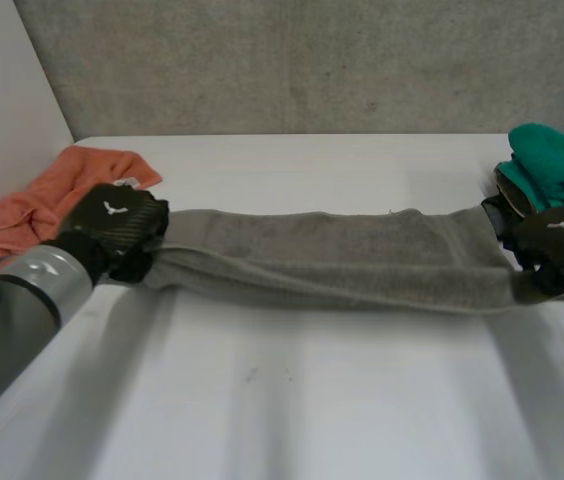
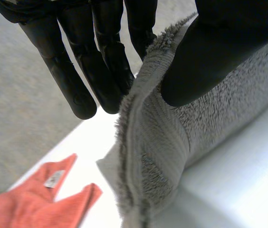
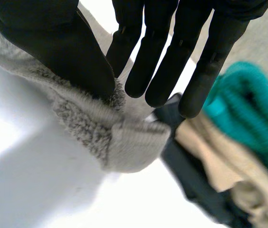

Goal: Fold the laundry.

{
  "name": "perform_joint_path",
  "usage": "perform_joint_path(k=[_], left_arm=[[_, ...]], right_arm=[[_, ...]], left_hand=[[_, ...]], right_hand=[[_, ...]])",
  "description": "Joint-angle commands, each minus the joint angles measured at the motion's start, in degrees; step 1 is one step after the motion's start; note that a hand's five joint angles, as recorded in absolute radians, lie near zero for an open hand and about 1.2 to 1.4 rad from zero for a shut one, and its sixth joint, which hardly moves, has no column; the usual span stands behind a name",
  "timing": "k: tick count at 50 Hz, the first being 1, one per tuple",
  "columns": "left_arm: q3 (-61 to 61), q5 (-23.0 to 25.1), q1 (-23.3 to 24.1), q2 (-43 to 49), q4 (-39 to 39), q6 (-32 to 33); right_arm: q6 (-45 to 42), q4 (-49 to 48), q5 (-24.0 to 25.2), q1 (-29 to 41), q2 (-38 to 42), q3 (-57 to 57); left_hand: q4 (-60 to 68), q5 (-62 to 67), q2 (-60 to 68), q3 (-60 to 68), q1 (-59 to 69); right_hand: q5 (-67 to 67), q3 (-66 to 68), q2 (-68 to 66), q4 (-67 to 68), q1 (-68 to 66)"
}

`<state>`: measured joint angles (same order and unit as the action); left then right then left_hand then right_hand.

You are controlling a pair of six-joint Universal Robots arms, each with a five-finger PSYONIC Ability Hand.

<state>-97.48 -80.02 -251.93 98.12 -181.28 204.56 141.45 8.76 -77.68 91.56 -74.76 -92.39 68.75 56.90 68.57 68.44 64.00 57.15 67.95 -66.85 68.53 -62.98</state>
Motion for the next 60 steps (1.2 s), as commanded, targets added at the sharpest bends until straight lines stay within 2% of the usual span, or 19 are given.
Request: perform_joint_path(k=[1, 7, 12, 16, 17, 18, 21, 22, 31, 39, 50, 54, 60], left_arm=[[5.62, -0.48, 2.15, 12.69, -2.15, -0.57], [19.93, -2.59, 2.06, 25.26, -7.16, 1.45], [35.84, -3.74, 1.97, 28.44, -10.14, 6.11], [46.04, -3.56, 1.97, 28.18, -21.20, 7.61], [47.89, -3.56, 2.15, 27.48, -27.32, 7.26], [48.08, -3.56, 2.06, 26.78, -30.16, 6.91], [47.56, -3.74, 1.45, 22.40, -38.16, 4.72], [47.03, -3.65, 1.44, 21.68, -38.71, 4.19], [35.26, -3.56, -2.68, 19.65, -33.62, 1.10], [22.60, -3.39, -2.77, 20.53, -32.91, 1.37], [8.81, -3.39, -1.72, 24.14, -31.95, 2.60], [2.57, -3.39, -1.72, 22.65, -29.23, 5.14], [-9.30, -3.47, -2.51, 11.58, -18.61, 14.37]], right_arm=[[0.84, -2.43, -0.54, 0.64, 10.59, 3.61], [0.67, -2.52, -4.40, 1.86, 18.51, 16.87], [1.11, -8.04, -8.44, 6.96, 21.06, 31.46], [1.54, -23.84, -9.59, 8.99, 20.45, 39.56], [1.89, -32.06, -9.94, 9.43, 18.88, 40.17], [2.33, -36.66, -10.29, 9.60, 17.82, 40.18], [2.78, -45.03, -11.43, 10.04, 15.97, 39.92], [2.86, -44.97, -11.52, 10.13, 15.79, 40.00], [3.22, -32.68, -10.82, 10.31, 16.58, 38.78], [3.22, -23.72, -7.93, 10.13, 22.19, 33.16], [2.51, -14.57, -7.83, 10.31, 29.50, 29.73], [1.47, -9.22, -7.83, 10.05, 27.93, 26.57], [-3.98, 2.47, -8.10, 9.61, 21.34, 18.75]], left_hand=[[11.25, 13.10, 11.43, 11.56, 16.00], [11.25, 13.10, 11.43, 11.56, 16.00], [11.25, 13.10, 11.43, 11.56, 16.00], [11.25, 13.10, 11.43, 11.56, 16.00], [11.25, 13.10, 11.43, 11.56, 16.00], [11.25, 13.10, 11.43, 11.56, 16.00], [11.25, 13.10, 11.43, 11.56, 16.00], [11.25, 13.10, 11.43, 11.56, 16.00], [11.25, 13.10, 11.43, 11.56, 16.00], [11.25, 13.10, 11.43, 11.56, 16.00], [11.25, 13.10, 11.43, 11.56, 16.00], [11.25, 13.10, 11.43, 11.56, 16.00], [11.25, 13.10, 11.43, 11.56, 16.00]], right_hand=[[12.85, 12.05, -13.15, 11.47, -17.02], [12.85, 12.05, -13.15, 11.47, -17.02], [12.85, 12.05, -13.15, 11.47, -17.02], [12.85, 12.05, -13.15, 11.47, -17.02], [12.85, 12.05, -13.15, 11.47, -17.02], [12.85, 12.05, -13.15, 11.47, -17.02], [12.85, 12.05, -13.15, 11.47, -17.02], [12.85, 12.05, -13.15, 11.47, -17.02], [12.85, 12.05, -13.15, 11.47, -17.02], [12.85, 12.05, -13.15, 11.47, -17.02], [12.85, 12.05, -13.15, 11.47, -17.02], [12.85, 12.05, -13.15, 11.47, -17.02], [12.85, 12.05, -13.15, 11.47, -17.02]])
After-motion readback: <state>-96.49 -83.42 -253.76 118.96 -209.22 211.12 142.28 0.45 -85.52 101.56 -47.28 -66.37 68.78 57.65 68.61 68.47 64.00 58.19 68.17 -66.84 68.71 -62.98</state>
